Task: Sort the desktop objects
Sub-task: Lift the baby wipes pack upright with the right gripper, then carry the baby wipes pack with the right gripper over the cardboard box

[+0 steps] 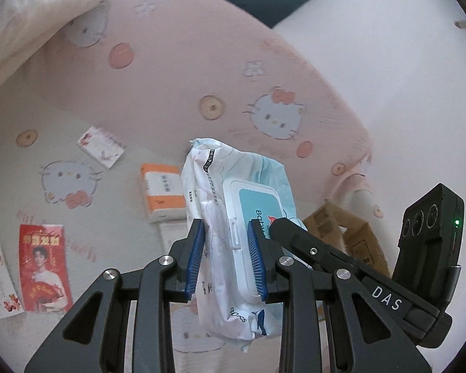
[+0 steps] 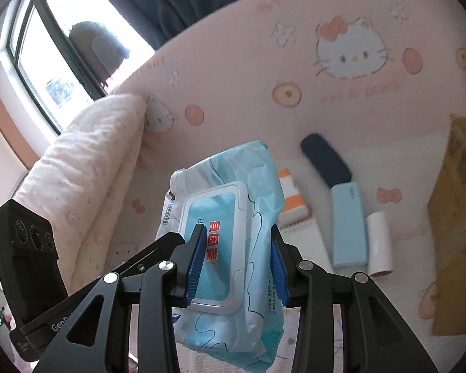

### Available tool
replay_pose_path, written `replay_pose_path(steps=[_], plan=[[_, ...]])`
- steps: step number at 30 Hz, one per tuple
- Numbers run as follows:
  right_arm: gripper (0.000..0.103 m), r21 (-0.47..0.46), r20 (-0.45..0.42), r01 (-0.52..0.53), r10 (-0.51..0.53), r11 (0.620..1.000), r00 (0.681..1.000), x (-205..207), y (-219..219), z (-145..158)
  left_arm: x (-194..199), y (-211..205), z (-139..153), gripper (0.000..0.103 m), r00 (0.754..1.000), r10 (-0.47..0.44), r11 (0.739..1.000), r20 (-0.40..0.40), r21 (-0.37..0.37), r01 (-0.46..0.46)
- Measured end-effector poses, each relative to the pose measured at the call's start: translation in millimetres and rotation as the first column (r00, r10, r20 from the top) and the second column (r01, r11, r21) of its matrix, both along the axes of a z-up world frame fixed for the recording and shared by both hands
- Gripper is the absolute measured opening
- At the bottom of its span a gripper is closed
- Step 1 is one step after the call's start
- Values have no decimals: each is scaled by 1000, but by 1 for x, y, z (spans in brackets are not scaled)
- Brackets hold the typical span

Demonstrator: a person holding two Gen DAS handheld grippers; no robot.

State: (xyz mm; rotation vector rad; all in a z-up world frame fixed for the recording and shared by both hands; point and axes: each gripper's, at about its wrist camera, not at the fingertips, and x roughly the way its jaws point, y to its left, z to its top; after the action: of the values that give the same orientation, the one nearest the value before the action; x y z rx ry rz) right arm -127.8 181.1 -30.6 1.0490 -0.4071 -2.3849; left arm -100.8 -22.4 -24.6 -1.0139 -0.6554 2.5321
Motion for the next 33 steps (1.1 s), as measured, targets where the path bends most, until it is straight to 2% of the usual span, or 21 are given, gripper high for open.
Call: replay_pose_path(steps=[7, 17, 27, 33], plan=[[36, -32, -23, 48, -48, 998, 999, 6, 43, 13, 2, 42, 11, 31, 998, -51, 998, -24, -32, 50], [36, -20, -20, 140, -140, 990, 990, 12, 113, 21, -3, 113, 17, 31, 986, -166, 986, -20, -36, 165], [36, 46, -54, 266, -263, 963, 963, 12, 207, 46, -24, 213, 26, 31, 949, -315, 949, -34, 12, 315], [36, 79, -19, 313, -313, 946, 950, 12, 263, 42, -30, 270, 22, 32, 925, -380, 925, -11, 13, 380]])
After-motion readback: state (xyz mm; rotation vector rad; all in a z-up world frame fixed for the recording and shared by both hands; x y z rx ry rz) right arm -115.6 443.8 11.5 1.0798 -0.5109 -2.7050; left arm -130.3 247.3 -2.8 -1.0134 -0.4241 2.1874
